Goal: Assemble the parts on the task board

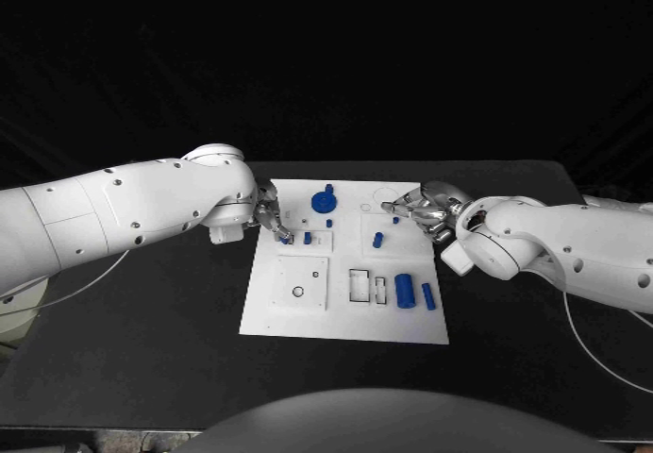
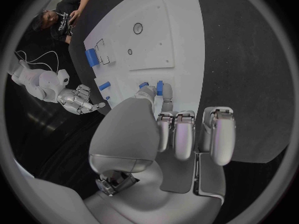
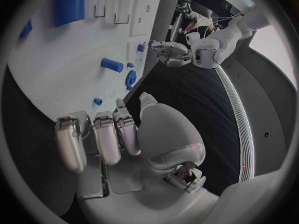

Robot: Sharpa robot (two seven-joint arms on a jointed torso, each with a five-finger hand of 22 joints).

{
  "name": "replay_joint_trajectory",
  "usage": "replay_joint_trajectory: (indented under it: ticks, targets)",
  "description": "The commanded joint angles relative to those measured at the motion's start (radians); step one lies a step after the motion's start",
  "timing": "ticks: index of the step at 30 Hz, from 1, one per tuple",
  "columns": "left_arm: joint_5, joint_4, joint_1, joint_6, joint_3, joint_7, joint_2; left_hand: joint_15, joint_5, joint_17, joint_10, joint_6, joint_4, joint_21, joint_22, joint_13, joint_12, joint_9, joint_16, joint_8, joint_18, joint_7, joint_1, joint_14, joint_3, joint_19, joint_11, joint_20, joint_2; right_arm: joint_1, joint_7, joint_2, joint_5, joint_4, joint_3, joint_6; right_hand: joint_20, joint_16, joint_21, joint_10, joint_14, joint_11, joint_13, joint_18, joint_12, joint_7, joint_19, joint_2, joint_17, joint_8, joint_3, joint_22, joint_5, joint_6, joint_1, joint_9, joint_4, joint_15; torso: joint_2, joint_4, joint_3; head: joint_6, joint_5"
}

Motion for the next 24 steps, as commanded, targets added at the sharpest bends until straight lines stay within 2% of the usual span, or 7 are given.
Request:
replay_joint_trajectory:
  ticks: [1,24]
  targets:
    - [-0.012,-0.006,-0.003,-0.014,0.0,0.005,0.008,-0.009,0.003,0.263,0.104,0.014,0.0,0.002,0.263,0.263,0.002,0.003,0.003,0.003,-0.008,-0.015,0.009,0.106,0.011,0.105,-0.004,-0.004,0.003,-0.001,0.004,0.002,-0.004,0.0,0.0,0.011,0.005,0.004,0.004,0.103,0.102,0.007,0.261,-0.007,-0.004,0.045,0.105,-0.001,0.263,0.004,-0.001,0.263,0.003,-0.006,0.013,0.001,-0.005,0.006,0.0,-0.0002,-0.0001,0.0,-0.001]
    - [-0.016,-0.046,-0.008,-0.007,0.0,0.023,0.03,-0.008,-0.002,0.263,0.104,0.006,0.0,0.002,0.263,0.263,0.002,0.008,0.003,0.004,-0.008,-0.012,0.016,0.106,0.027,0.105,-0.002,-0.004,0.006,-0.001,0.003,0.002,-0.004,0.003,0.0,0.01,0.005,0.004,0.004,0.103,0.102,0.007,0.261,-0.007,-0.004,0.045,0.105,-0.001,0.263,0.004,-0.001,0.263,0.003,-0.006,0.013,0.001,-0.005,0.006,0.001,0.0003,0.0001,0.0,-0.005]
